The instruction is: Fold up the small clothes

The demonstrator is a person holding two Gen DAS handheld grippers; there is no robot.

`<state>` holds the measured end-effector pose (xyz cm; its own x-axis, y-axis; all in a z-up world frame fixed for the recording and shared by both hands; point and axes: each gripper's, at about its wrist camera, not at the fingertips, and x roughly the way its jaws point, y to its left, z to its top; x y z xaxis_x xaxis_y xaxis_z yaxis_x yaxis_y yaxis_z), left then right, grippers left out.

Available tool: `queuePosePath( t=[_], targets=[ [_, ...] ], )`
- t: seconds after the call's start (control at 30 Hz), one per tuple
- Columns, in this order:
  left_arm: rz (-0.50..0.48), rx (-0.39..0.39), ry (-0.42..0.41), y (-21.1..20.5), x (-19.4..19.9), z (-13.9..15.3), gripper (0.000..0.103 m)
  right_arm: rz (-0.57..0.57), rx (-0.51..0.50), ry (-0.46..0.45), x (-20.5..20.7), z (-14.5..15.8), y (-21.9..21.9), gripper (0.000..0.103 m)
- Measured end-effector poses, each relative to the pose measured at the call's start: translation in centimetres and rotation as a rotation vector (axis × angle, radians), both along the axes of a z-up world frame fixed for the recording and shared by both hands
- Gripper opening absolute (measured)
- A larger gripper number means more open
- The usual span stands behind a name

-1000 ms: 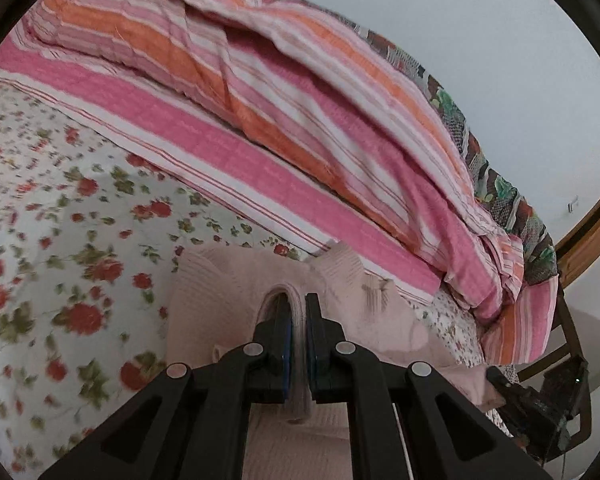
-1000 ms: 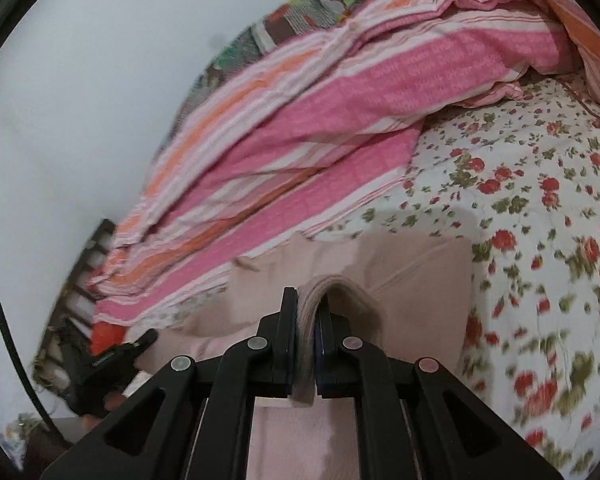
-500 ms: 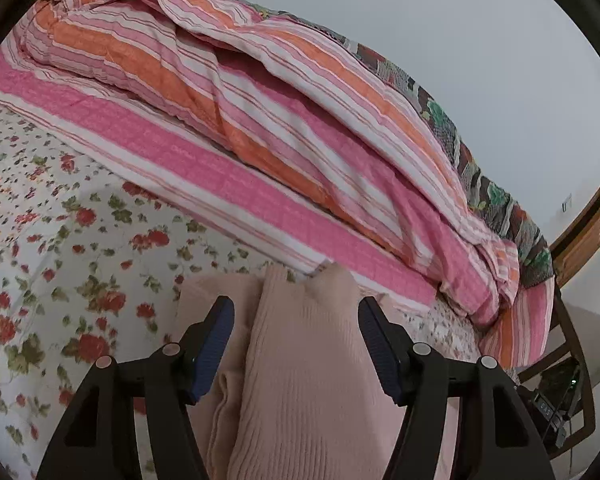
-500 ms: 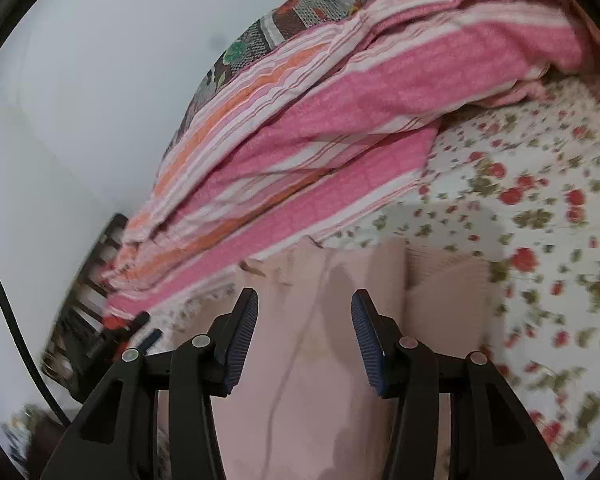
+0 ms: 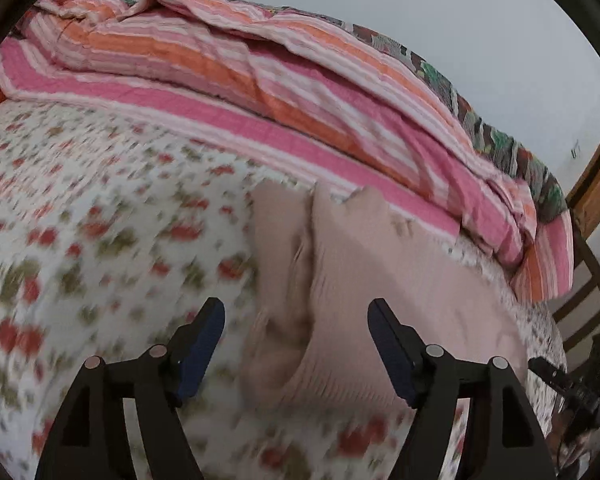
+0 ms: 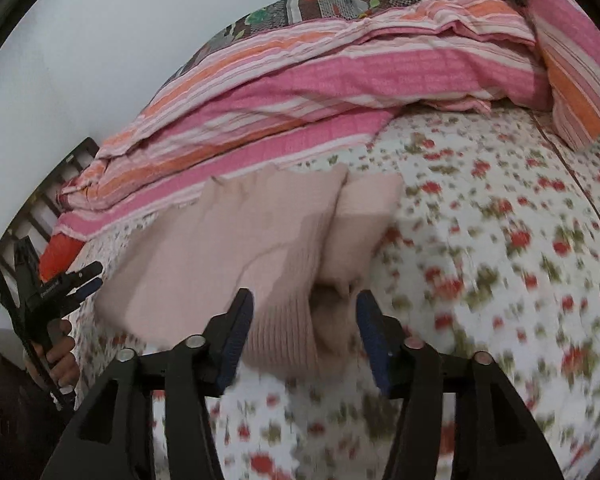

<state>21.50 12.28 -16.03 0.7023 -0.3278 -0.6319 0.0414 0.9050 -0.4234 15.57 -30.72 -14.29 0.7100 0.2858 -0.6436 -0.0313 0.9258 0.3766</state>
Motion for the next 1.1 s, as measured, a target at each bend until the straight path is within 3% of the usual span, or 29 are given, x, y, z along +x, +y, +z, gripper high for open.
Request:
queuePosePath(
  t=[0.23,0.3,0.4,0.53,0.7,0.77,0.83,0.9,0.93,0.97,1.1],
  targets=[
    [-0.099,-0.137,0.011,-0.1,-4.0,-2.6,0.075,0.024,0.063,0.056,-2.8,-3.3,0.3,0.058],
    [-0.100,-0.141,-0.003,-0.8,-3.9,-2.5,0.076,0.013,0.069,0.037,-3.1,-3.5,0.8,0.058],
    [-0.085,-0.221,0.024,-1.2,-2.3,-3.2,0.076,0.001,0.132,0.017,-2.9,-3.9,1.3,0.059],
    [-0.019,-0.212,0.011,-2.1,-0.8,-3.3,0.075,-0.058,0.161,0.005,-1.5,-4.6,2.2,0.059],
    [-0.029,-0.179,-0.001,-3.6,1.0,-3.1,0.073,-0.130,0.239,-0.017,0.1,-4.8,1.5,0.059],
    [0.000,-0.162,0.007,-3.5,1.6,-3.3,0.057,-0.155,0.253,-0.014,1.1,-4.8,1.3,0.056],
    [0.036,-0.181,0.024,-3.1,2.1,-3.6,0.048,-0.181,0.249,-0.008,2.1,-4.7,1.2,0.050],
    [0.052,-0.218,0.040,-2.4,2.4,-3.7,0.036,-0.215,0.252,0.015,2.8,-4.8,0.9,0.034],
    [0.054,-0.237,0.047,-2.1,2.6,-3.8,0.023,-0.229,0.264,0.028,3.2,-4.9,0.7,0.022],
    [0.055,-0.269,0.057,-1.9,2.8,-3.9,0.019,-0.227,0.286,0.037,3.4,-5.1,0.4,0.015],
    [0.072,-0.281,0.050,-1.8,2.2,-3.3,0.016,-0.191,0.300,0.030,3.4,-4.6,0.2,0.010]
  ],
)
